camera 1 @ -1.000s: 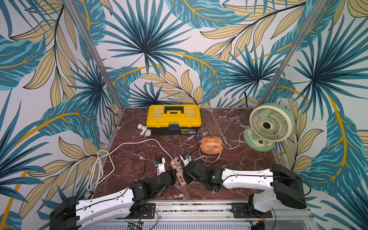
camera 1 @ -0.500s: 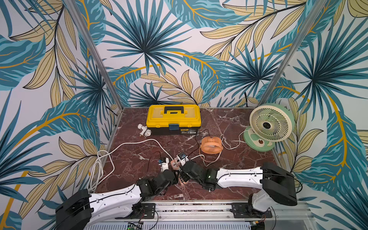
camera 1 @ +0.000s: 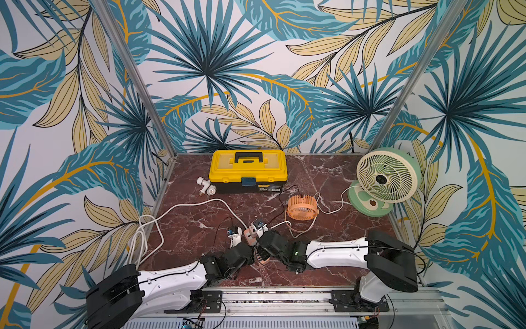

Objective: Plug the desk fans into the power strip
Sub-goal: Insert the plug into the socket.

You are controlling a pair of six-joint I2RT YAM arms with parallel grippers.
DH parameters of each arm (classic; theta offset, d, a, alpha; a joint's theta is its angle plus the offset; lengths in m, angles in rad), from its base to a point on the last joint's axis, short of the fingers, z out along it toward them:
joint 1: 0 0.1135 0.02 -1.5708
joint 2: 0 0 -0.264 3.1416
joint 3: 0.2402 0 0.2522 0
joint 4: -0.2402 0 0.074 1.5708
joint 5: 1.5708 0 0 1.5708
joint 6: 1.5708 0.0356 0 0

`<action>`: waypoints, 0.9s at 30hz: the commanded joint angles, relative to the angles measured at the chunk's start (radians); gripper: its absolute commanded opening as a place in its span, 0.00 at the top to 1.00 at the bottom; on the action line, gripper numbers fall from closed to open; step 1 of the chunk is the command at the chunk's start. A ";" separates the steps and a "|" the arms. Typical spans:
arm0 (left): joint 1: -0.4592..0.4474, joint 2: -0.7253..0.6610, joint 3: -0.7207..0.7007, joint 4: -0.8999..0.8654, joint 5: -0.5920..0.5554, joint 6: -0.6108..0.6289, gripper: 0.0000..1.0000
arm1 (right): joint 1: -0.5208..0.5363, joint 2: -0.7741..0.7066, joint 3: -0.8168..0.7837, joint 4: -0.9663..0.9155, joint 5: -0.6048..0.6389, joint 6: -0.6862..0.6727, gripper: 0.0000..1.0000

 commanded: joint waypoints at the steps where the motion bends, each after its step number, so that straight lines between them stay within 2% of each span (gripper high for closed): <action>1: 0.006 0.024 0.017 -0.010 -0.009 0.002 0.80 | 0.000 0.026 -0.003 -0.042 -0.003 -0.004 1.00; 15: 0.010 0.041 0.019 -0.026 -0.026 -0.006 0.89 | 0.042 0.060 -0.042 -0.206 -0.048 0.010 1.00; 19: 0.010 0.077 0.035 -0.014 -0.024 -0.002 0.90 | 0.049 0.073 -0.051 -0.263 -0.047 0.064 1.00; 27: 0.016 0.079 0.040 -0.022 -0.033 -0.002 0.93 | 0.047 0.154 -0.039 -0.367 -0.213 0.102 1.00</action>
